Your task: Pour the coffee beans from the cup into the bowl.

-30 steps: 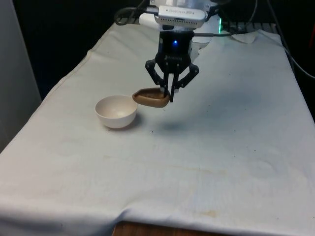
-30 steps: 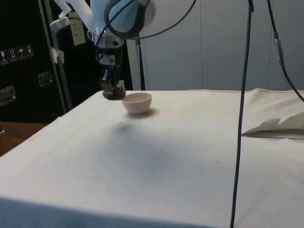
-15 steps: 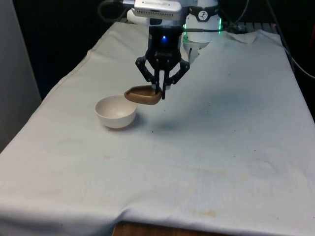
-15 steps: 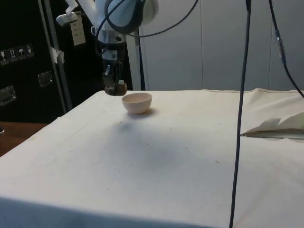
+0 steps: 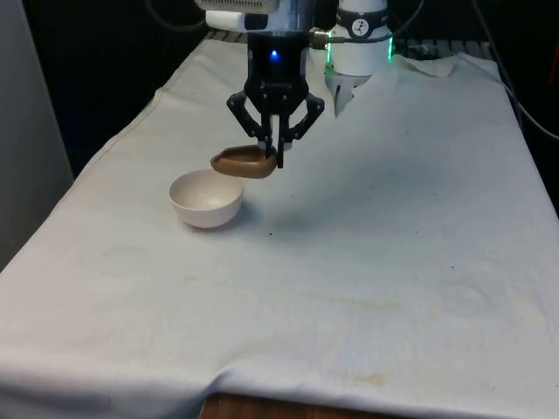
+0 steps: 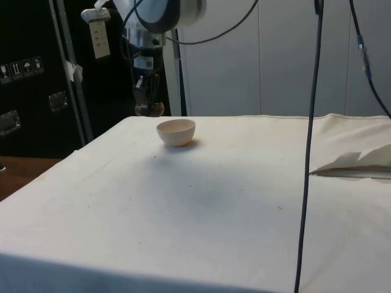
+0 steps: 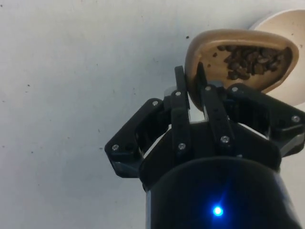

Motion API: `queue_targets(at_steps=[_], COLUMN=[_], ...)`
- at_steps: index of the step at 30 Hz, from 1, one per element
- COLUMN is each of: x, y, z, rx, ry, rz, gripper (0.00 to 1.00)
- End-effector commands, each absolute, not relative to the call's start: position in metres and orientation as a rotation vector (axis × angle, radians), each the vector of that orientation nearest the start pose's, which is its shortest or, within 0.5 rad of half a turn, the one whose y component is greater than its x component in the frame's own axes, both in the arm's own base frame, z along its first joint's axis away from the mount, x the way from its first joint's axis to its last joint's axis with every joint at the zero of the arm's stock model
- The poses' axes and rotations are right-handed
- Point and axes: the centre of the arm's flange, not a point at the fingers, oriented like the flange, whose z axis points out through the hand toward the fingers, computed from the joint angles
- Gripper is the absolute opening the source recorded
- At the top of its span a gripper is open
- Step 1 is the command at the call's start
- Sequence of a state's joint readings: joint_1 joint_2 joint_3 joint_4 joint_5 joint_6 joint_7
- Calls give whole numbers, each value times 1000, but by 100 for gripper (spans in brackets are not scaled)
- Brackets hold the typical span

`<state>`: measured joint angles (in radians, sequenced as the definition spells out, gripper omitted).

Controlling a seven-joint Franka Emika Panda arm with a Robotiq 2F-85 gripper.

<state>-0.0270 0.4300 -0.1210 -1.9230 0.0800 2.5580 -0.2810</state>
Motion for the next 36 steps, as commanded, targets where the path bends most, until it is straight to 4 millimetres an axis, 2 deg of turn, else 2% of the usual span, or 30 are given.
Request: queue_targets(at_steps=[1, 36], x=[638, 633], y=[-92, -110], z=[292, 323], rx=[-3148, -3012], ry=[-133, 34], rz=[-324, -354], gripper=[0, 0])
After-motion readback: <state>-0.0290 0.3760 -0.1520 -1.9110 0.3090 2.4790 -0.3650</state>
